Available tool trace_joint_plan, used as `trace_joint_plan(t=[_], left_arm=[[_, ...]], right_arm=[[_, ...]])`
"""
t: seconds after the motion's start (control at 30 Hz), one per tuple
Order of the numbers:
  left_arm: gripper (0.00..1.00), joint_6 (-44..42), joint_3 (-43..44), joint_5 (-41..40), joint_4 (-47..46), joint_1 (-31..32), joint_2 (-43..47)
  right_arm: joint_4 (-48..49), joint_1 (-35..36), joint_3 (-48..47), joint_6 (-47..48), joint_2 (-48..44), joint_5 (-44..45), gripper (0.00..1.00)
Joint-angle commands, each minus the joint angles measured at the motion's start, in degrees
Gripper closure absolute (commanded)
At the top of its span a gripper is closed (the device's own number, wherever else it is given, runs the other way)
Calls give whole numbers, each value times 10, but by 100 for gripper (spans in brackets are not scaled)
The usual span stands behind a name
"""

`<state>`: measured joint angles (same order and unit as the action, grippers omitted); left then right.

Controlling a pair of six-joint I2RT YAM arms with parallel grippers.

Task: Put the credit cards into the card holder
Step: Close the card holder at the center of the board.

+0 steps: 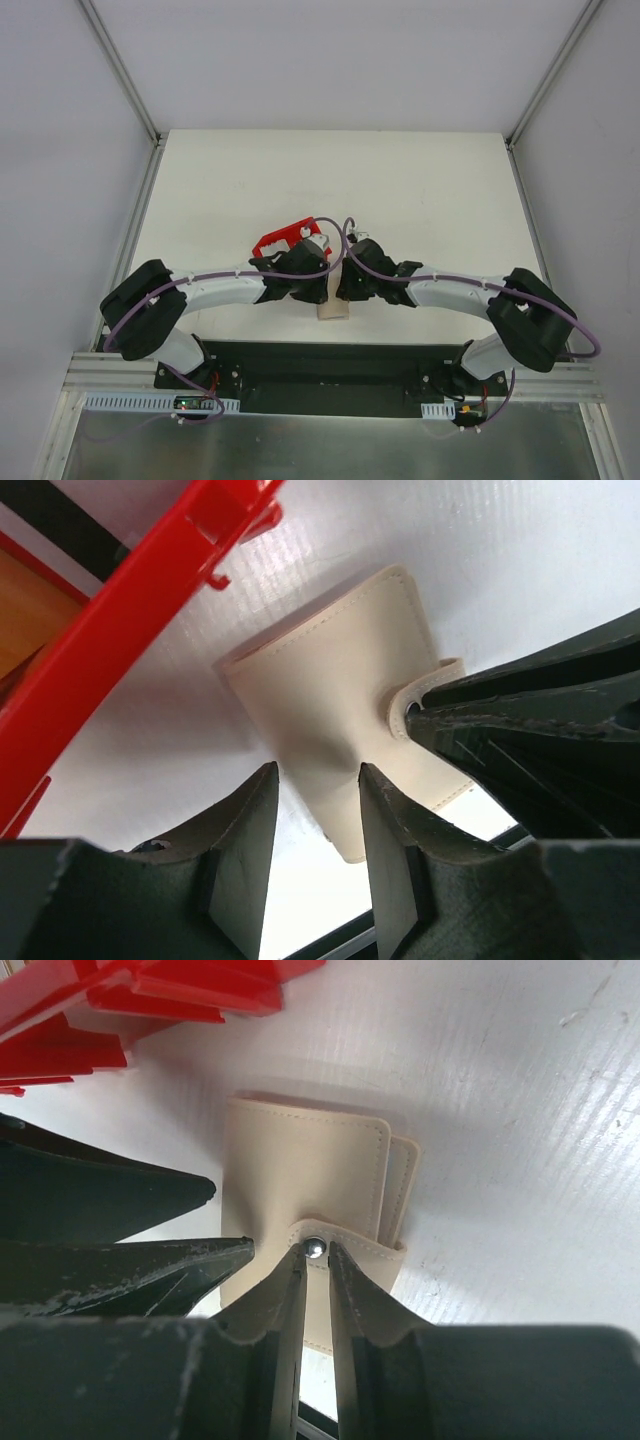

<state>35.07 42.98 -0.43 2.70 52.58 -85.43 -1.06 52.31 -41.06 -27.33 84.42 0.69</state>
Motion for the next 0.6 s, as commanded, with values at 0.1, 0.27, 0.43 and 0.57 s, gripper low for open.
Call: trace_joint_plan(t=[0.1,0.27,0.43,0.57], left_arm=[[63,-4,-21,-4,8,6,17],[63,-5,-15,-3,8,6,3],[65,-5,-5,0,7,8,-12],[66,-4,-7,-4,7,7,-11]], right_arm=[[7,-3,-24,10,14,-22,83],[6,-3,-27,11,17,-24,83],[-10,-5,-39,14,36,-25,84],[-53,-5,-59,16,54,-11,87]])
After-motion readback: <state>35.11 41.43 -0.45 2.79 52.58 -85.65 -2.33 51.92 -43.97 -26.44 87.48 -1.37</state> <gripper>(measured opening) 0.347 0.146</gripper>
